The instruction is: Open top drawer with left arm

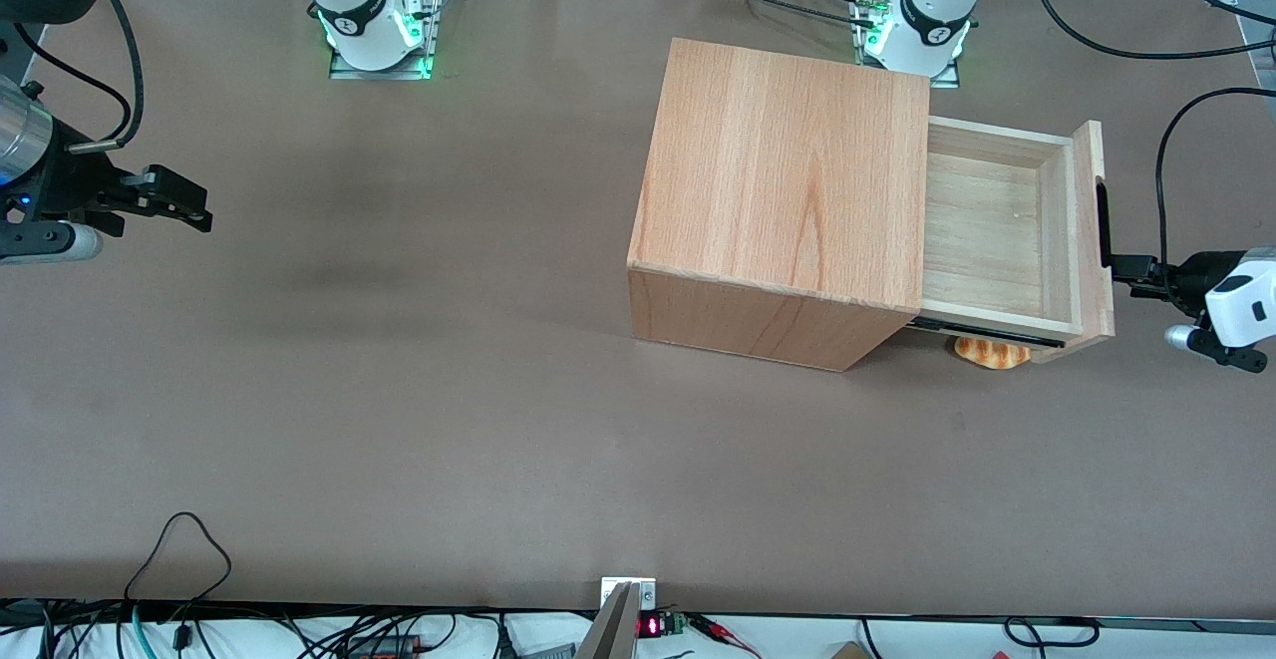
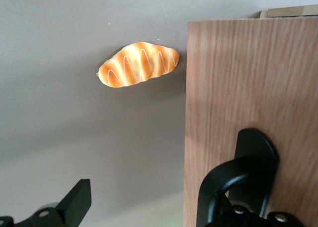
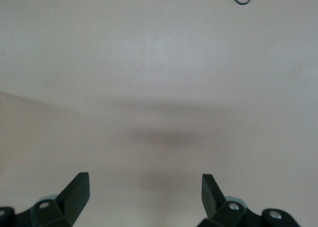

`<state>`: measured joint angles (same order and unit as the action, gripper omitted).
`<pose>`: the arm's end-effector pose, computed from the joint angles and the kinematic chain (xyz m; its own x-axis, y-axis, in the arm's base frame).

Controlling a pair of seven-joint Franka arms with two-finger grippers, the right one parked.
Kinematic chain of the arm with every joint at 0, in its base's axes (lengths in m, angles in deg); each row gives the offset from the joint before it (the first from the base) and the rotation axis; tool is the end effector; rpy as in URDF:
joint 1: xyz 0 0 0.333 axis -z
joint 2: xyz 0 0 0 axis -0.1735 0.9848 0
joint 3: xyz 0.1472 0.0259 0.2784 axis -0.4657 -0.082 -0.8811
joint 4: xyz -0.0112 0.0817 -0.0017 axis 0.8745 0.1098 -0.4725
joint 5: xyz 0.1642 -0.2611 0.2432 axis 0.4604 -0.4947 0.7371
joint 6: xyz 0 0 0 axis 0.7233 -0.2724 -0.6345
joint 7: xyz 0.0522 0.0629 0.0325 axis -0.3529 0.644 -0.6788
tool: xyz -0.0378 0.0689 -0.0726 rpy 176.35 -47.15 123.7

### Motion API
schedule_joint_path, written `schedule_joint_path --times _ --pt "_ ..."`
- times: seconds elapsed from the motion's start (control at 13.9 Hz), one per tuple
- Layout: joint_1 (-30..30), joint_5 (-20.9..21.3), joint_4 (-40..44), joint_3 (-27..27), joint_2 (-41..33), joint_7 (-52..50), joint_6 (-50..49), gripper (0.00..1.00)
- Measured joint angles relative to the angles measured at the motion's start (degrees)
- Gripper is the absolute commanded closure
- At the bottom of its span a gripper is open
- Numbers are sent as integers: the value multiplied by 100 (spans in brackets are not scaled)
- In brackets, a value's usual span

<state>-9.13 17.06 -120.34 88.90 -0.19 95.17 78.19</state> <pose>0.6159 0.1824 0.3611 0.9267 -0.2569 -0.2743 -0.1550 -0.9262 0.3436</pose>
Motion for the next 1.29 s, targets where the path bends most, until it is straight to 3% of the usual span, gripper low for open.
schedule_joint_path --times 0.93,1.29 --pt "-163 154 327 27 190 83 -90 0" --pt "-174 -87 338 28 258 103 -298 0"
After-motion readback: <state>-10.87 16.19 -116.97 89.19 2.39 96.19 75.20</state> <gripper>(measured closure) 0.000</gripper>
